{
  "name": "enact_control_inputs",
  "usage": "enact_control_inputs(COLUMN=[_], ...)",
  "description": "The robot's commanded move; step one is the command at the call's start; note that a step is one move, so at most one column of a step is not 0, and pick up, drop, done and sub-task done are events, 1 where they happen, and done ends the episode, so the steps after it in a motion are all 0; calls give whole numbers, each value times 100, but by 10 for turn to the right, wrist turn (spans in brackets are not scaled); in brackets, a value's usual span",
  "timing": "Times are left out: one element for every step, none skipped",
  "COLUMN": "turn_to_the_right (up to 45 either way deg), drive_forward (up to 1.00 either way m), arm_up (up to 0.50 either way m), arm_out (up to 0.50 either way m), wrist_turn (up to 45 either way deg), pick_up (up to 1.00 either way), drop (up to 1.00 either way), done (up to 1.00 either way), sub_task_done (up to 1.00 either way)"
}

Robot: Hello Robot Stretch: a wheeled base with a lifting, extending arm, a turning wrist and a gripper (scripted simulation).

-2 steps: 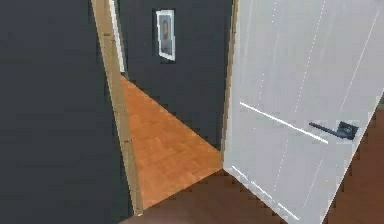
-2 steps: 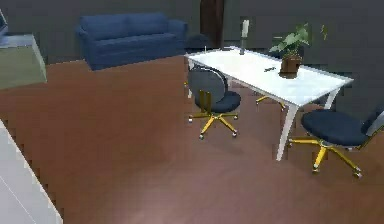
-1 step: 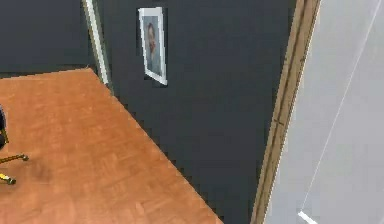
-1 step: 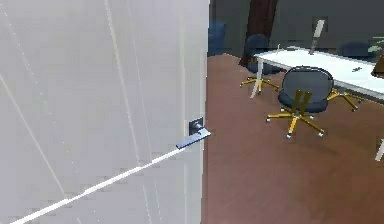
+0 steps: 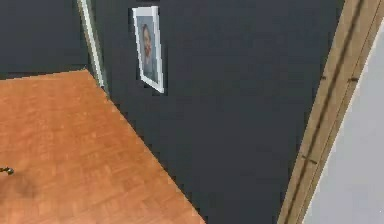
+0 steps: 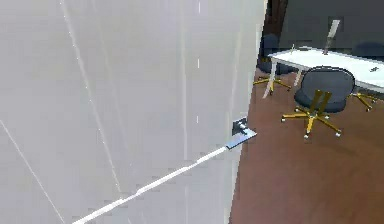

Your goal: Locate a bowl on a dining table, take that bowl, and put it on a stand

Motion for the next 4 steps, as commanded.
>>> enact_control_inputs(turn_to_the_right=[0, -450, -240, 0], drive_forward=[50, 0, 0, 75], arm_up=[0, 0, 0, 0], arm_out=[0, 0, 0, 0], wrist_turn=[0, 0, 0, 0], pick_up=[0, 0, 0, 0], drop=[0, 0, 0, 0], done=[0, 0, 0, 0], sub_task_done=[0, 0, 0, 0])
